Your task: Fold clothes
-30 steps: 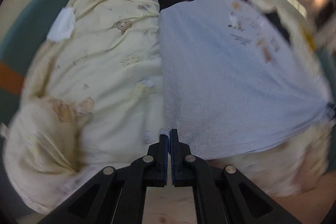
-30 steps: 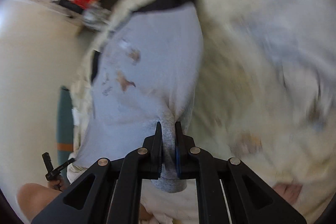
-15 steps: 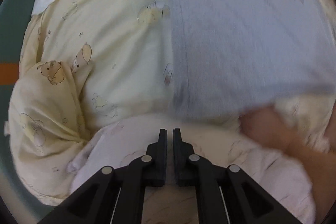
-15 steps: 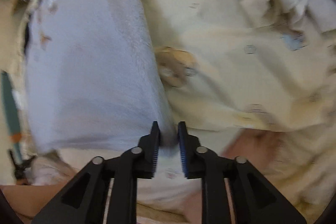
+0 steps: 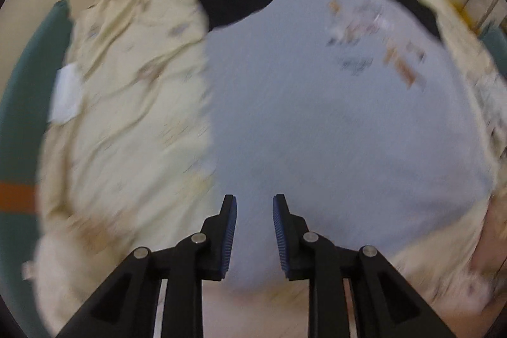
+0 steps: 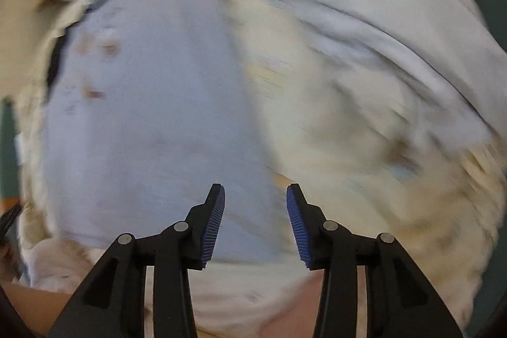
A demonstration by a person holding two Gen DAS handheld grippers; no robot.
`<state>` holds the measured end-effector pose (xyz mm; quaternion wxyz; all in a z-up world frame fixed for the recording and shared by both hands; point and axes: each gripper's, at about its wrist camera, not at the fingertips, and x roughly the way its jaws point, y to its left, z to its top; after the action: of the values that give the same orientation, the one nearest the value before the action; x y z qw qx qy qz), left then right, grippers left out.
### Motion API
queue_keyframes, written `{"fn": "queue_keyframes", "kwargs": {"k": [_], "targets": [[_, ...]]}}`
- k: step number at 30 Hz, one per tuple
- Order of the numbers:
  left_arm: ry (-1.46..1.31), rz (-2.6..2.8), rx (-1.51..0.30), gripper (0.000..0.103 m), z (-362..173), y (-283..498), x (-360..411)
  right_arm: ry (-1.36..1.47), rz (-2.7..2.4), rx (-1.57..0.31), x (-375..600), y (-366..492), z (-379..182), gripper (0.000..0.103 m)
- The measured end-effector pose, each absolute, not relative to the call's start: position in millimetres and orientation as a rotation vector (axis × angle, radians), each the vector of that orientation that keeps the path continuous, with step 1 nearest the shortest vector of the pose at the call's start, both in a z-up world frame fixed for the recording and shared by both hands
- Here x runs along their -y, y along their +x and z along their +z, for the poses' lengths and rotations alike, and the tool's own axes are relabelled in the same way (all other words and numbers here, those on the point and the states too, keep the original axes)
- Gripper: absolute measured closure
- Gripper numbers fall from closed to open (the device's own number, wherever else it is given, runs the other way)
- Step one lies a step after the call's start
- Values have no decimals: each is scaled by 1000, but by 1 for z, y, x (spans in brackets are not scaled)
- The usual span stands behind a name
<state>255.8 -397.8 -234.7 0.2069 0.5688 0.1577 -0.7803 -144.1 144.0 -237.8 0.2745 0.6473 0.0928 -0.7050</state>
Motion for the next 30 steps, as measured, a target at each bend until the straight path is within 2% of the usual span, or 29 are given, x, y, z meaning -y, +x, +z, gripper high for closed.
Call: {"fn": "queue_keyframes", "kwargs": {"k": [2,4,6,8,10,11,13,16,26,28,30], "targets": [[1550,-2244,-452,79,-257,234,385,1631,-1824,-336,-99,-139,-244,58],[1524,-2314,-490,79,-285,211,369,1512,-1749,-329,-65,-127,-258,58],[1508,-2361,-530,85,-308,195,353,1503,-1714,-371,-51,-113,-274,59],[1518,-2371,-549,86,-325,187,339,1505,-1682,-419,-39,-99,-290,62],[1593,-2339,-439,89,-341,180,320,1507,-1651,-466,-26,-85,-307,65],[1666,-2279,-364,99,-354,177,313,1507,-1635,-490,-20,-78,-315,65],[1738,-2186,-367,99,-370,183,313,1508,-1602,-537,-8,-65,-331,65],[1778,-2140,-365,96,-372,198,317,1524,-1572,-604,-6,-50,-349,65],[1905,-1970,-443,101,-368,263,341,1732,-1646,-815,-151,-54,-355,65],[1908,-1982,-447,101,-357,263,341,1742,-1656,-878,-159,-54,-346,65],[1879,-2040,-441,101,-336,260,343,1623,-1687,-922,-152,-56,-313,63]]}}
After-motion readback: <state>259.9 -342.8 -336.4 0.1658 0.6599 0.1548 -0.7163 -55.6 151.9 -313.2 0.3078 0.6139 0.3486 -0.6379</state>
